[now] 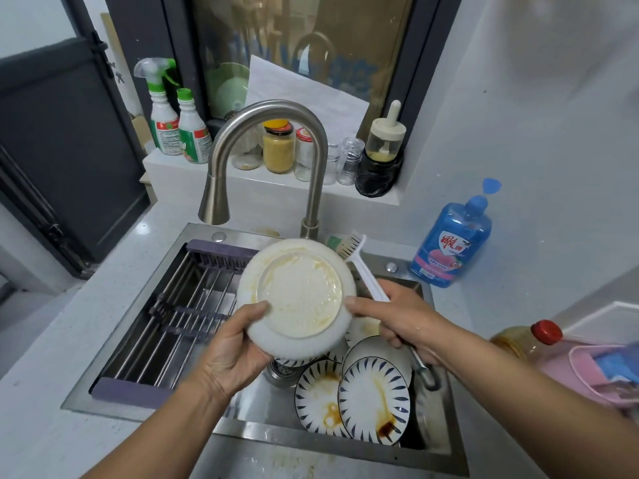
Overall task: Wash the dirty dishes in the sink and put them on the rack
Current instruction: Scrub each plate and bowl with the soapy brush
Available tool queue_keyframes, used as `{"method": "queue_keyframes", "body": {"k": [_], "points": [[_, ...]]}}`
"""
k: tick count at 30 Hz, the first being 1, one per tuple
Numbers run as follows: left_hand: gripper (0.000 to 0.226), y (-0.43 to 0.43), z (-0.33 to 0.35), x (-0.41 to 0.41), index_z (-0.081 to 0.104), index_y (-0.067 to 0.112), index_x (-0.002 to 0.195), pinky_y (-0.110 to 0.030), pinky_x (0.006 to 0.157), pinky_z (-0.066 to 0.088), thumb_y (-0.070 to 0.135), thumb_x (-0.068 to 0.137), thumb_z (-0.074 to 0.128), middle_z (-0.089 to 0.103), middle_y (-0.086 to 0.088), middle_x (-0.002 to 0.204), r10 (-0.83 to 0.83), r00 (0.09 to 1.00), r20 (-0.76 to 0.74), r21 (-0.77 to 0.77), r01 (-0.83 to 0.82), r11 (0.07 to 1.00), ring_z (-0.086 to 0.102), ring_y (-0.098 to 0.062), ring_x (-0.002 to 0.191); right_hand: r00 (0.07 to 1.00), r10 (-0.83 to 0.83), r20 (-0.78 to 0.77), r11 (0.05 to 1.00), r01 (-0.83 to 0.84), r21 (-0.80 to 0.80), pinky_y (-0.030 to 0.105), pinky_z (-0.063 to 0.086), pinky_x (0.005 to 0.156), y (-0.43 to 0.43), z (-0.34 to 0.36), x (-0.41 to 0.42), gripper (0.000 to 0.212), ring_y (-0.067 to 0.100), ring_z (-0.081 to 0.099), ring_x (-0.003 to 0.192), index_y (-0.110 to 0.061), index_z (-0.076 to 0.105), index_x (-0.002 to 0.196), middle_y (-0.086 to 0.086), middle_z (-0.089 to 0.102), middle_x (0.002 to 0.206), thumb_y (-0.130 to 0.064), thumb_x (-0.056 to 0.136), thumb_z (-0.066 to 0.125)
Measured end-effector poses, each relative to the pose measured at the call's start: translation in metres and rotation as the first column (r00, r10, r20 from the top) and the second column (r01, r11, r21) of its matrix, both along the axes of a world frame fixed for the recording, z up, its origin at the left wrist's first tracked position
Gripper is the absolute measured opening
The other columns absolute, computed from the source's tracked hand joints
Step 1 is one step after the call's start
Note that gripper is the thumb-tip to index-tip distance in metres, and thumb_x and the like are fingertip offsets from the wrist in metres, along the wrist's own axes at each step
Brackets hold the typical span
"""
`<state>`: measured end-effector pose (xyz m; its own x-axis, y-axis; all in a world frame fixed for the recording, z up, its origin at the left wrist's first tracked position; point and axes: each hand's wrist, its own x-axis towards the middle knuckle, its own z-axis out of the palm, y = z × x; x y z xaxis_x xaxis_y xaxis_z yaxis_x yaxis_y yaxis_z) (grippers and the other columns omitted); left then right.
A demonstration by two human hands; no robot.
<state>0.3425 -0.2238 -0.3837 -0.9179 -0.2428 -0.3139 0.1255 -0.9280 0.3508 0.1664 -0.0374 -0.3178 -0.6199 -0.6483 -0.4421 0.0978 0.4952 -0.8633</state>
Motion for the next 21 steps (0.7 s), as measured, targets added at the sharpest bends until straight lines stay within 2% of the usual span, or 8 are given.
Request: {"method": "queue_keyframes", "body": {"k": [4,7,10,12,14,16,18,21], "points": [[0.095,0.005,0.007,-0.002,0.054,-0.004,0.138,-0.054,0.092,0.057,0.001,0.053,0.096,0.059,-0.028,0.137,-0.112,0.994,-0.008,-0.086,0.111,0.99,0.063,-0.04,0.122,1.0,0.012,-0.027,0.999,-0.013,-0.043,0.023,0.038,0.038,-0.01,0.006,0.002,0.051,0.008,0.046,0.044,-0.023,0.061,0.121,0.001,0.067,0.072,-0.02,0.078,0.088],[0.07,-0.015,0.016,0.003,0.063,0.003,0.131,-0.049,0.087,0.061,0.005,0.067,0.091,0.061,-0.028,0.135,-0.198,0.977,0.079,-0.342,0.213,0.915,0.064,-0.041,0.119,0.984,0.123,-0.128,0.992,-0.125,-0.01,0.02,0.052,0.051,-0.005,0.017,-0.009,0.062,0.003,0.065,0.057,-0.027,0.058,0.129,-0.004,0.073,0.085,-0.015,0.077,0.089],[0.052,-0.034,0.039,-0.003,0.063,0.012,0.13,-0.051,0.087,0.061,-0.004,0.082,0.076,0.066,-0.024,0.128,-0.353,0.891,0.287,-0.66,0.451,0.601,0.067,-0.042,0.114,0.896,0.351,-0.271,0.936,-0.328,0.127,0.039,0.061,0.089,-0.008,0.03,-0.021,0.07,0.013,0.073,0.096,-0.035,0.059,0.129,-0.004,0.076,0.106,-0.03,0.069,0.094],[0.055,-0.033,0.057,-0.015,0.062,0.012,0.13,-0.053,0.094,0.057,0.0,0.08,0.081,0.07,-0.019,0.123,-0.411,0.826,0.385,-0.75,0.54,0.383,0.069,-0.04,0.112,0.821,0.47,-0.324,0.882,-0.426,0.2,0.04,0.06,0.091,-0.014,0.039,-0.022,0.064,0.015,0.073,0.098,-0.036,0.061,0.124,-0.005,0.075,0.105,-0.029,0.069,0.094],[0.054,-0.025,0.068,-0.026,0.065,0.011,0.127,-0.053,0.098,0.055,0.003,0.077,0.085,0.072,-0.017,0.12,-0.41,0.805,0.429,-0.774,0.561,0.293,0.07,-0.038,0.111,0.746,0.554,-0.369,0.832,-0.478,0.282,0.029,0.059,0.085,-0.023,0.048,-0.018,0.062,0.008,0.071,0.094,-0.038,0.06,0.124,-0.012,0.074,0.102,-0.025,0.072,0.092],[0.05,-0.018,0.066,-0.033,0.068,0.009,0.121,-0.054,0.099,0.055,-0.002,0.075,0.085,0.074,-0.016,0.116,-0.344,0.832,0.436,-0.795,0.535,0.286,0.071,-0.035,0.109,0.674,0.601,-0.429,0.798,-0.481,0.363,0.026,0.055,0.083,-0.03,0.054,-0.014,0.067,0.006,0.067,0.096,-0.045,0.056,0.13,-0.018,0.07,0.104,-0.029,0.074,0.089],[0.05,-0.016,0.055,-0.034,0.069,0.01,0.12,-0.054,0.099,0.055,-0.008,0.075,0.081,0.075,-0.015,0.113,-0.24,0.874,0.422,-0.804,0.483,0.346,0.071,-0.034,0.108,0.575,0.621,-0.532,0.783,-0.433,0.446,0.033,0.05,0.091,-0.031,0.06,-0.014,0.07,0.01,0.06,0.105,-0.055,0.046,0.139,-0.019,0.061,0.113,-0.046,0.079,0.082],[0.051,-0.018,0.039,-0.031,0.07,0.015,0.118,-0.053,0.099,0.054,-0.008,0.074,0.08,0.076,-0.01,0.111,-0.102,0.9,0.425,-0.804,0.426,0.415,0.07,-0.032,0.108,0.364,0.665,-0.652,0.746,-0.316,0.586,0.04,0.049,0.089,-0.022,0.083,-0.012,0.05,0.017,0.057,0.107,-0.061,0.033,0.144,-0.014,0.049,0.108,-0.07,0.096,0.042]]}}
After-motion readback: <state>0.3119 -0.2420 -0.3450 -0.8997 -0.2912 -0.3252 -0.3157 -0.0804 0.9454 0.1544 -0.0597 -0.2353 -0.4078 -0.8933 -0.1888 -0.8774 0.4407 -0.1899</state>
